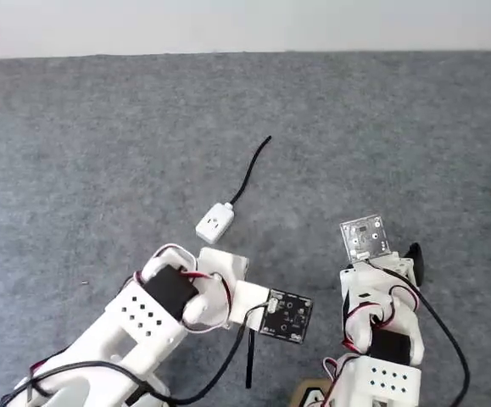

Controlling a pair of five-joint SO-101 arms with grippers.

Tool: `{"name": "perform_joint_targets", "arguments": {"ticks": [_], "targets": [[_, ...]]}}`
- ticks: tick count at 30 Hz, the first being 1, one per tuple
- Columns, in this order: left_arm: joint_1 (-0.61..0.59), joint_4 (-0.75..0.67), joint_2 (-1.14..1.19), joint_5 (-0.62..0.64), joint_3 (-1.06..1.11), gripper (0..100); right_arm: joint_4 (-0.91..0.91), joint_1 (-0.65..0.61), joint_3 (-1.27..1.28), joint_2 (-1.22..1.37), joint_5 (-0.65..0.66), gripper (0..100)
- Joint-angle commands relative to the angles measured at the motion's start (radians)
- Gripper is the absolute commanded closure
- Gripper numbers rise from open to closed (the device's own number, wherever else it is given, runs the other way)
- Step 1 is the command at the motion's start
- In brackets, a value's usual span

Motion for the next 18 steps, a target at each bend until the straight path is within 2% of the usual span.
{"name": "perform_joint_targets", "arguments": {"ticks": [1, 5, 14, 18], "targets": [[0.003, 0.009, -0.025, -0.015, -0.107, 99, -0.021, -0.007, 0.015, -0.012, 0.011, 68.5], [-0.003, -0.032, -0.025, -0.015, -0.127, 99, -0.021, -0.007, 0.015, -0.012, 0.011, 68.5], [-0.161, -0.206, -0.018, -0.012, -0.125, 99, -0.021, -0.01, 0.015, -0.012, 0.011, 68.5], [-0.23, -0.236, 0.068, -0.012, -0.128, 99, -0.021, -0.01, 0.015, -0.012, 0.011, 68.5]]}}
